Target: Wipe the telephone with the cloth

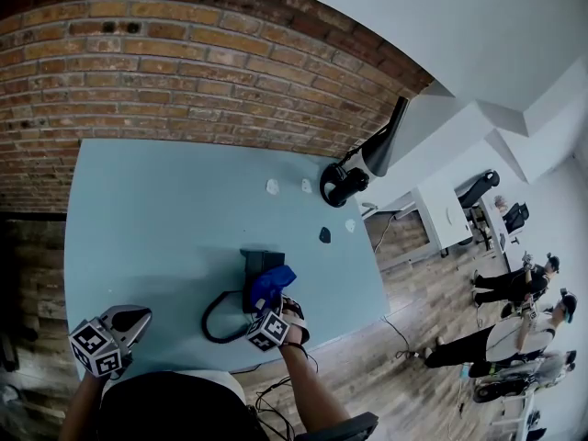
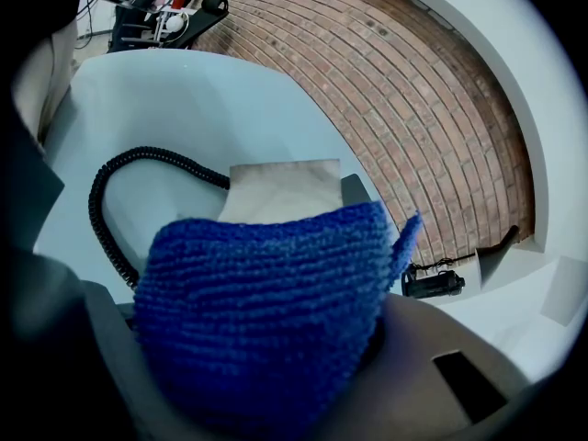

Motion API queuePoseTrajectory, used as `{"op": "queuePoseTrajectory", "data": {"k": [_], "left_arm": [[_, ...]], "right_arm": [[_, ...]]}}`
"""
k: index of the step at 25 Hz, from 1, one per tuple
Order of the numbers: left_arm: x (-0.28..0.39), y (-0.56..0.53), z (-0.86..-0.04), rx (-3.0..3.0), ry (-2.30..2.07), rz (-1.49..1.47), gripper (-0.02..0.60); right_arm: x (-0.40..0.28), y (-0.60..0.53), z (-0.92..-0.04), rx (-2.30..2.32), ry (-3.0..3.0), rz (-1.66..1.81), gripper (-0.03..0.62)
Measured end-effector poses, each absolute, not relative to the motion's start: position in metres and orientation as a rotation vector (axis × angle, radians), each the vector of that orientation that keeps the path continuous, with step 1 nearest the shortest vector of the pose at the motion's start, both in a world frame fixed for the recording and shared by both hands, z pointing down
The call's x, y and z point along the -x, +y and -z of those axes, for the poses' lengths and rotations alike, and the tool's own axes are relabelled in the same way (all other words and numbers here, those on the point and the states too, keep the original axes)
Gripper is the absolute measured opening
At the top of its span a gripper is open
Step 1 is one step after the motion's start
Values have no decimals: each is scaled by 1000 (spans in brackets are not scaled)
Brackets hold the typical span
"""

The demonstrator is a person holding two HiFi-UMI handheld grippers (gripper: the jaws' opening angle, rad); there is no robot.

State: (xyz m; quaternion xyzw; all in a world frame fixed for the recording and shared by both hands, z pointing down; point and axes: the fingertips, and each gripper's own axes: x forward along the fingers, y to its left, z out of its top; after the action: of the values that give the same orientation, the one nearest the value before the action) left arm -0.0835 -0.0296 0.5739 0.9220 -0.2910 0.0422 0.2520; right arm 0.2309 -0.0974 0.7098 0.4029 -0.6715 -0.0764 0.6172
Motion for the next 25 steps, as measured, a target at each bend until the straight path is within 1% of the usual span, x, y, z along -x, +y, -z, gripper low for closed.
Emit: {"op": "queuePoseTrajectory", "data": {"k": [12,25], "left_arm": [[82,-27,-575,-2499,-785,-119,26],[79,-24,-578,-2492,-763,-138,26]], "right_arm": [[-231,-88,-712,-975,-1561,128,69],[-233,-72,-716,-1146,-1651,-70,69]]}}
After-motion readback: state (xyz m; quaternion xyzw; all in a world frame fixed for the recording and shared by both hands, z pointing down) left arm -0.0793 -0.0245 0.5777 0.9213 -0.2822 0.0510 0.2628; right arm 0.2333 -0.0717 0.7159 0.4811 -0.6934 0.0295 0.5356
